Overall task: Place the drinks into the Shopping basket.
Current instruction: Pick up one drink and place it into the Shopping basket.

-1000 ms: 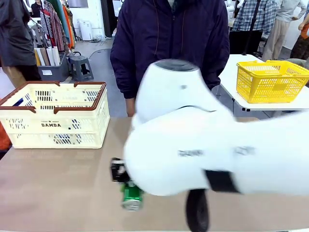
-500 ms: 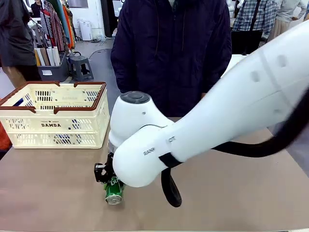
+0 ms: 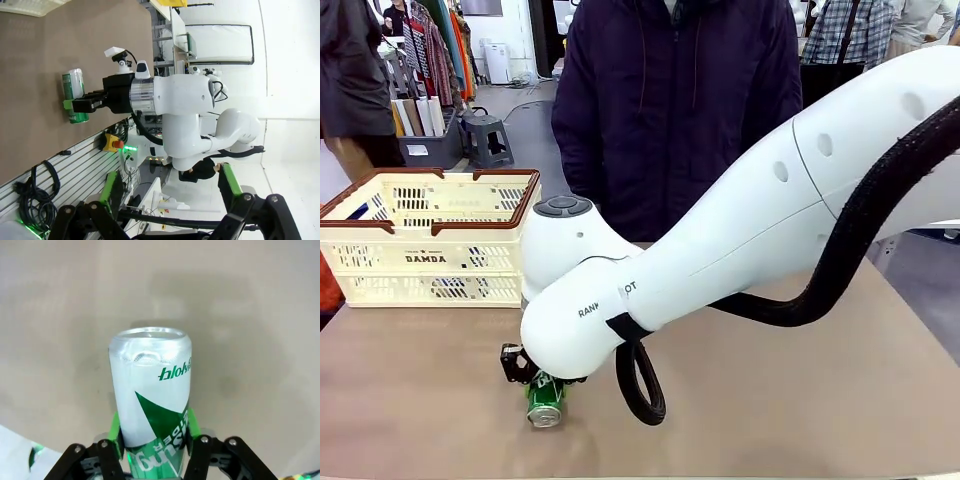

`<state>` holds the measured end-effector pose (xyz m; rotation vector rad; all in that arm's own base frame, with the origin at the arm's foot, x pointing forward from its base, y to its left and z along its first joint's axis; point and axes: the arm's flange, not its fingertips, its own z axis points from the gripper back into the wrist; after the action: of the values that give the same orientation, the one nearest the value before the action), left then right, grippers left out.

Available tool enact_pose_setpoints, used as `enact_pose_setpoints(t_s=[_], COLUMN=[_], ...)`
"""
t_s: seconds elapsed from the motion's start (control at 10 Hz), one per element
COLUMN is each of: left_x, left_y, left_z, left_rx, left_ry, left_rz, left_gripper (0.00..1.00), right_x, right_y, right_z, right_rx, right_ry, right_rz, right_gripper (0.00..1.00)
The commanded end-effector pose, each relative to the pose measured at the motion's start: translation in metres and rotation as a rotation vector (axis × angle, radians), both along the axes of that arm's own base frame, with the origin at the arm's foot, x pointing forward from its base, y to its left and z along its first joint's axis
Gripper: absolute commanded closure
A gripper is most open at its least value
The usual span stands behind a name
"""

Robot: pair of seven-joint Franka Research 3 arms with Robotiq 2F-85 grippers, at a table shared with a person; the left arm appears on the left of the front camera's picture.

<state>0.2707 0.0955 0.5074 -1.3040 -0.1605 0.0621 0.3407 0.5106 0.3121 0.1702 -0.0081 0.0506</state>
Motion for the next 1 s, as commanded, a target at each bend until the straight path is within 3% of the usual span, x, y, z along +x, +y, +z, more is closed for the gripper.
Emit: enact_pose_setpoints(t_s=[0.0, 0.1, 0.2, 0.9], left_x=[-0.0014, -0.0014, -0.0014, -0.0014], left_y=[0.0008, 0.0008, 0.0008, 0.0008], left_z=[0.0019, 0.0019, 0.0019, 0.0019], left_rx=[-0.004, -0.004, -0.004, -0.004], left_ry=[-0.006, -0.006, -0.006, -0.006], left_rz=[-0.005, -0.005, -0.005, -0.005], left_gripper=[0.0, 0.0, 0.0, 0.0], right_x=[-0.001, -0.0002, 0.0, -0.002], right_y=[0.0086, 0.0082, 0.0087, 0.0051], right_z=[0.0067, 0.0064, 0.0061, 0.0141], right_rx=[-0.017, -0.028, -0.038, -0.048], right_ry=[0.017, 0.013, 0.01, -0.002], right_rz=[-0.052, -0.053, -0.055, -0.047], right_gripper=[0.85, 0.27, 0.0, 0.0])
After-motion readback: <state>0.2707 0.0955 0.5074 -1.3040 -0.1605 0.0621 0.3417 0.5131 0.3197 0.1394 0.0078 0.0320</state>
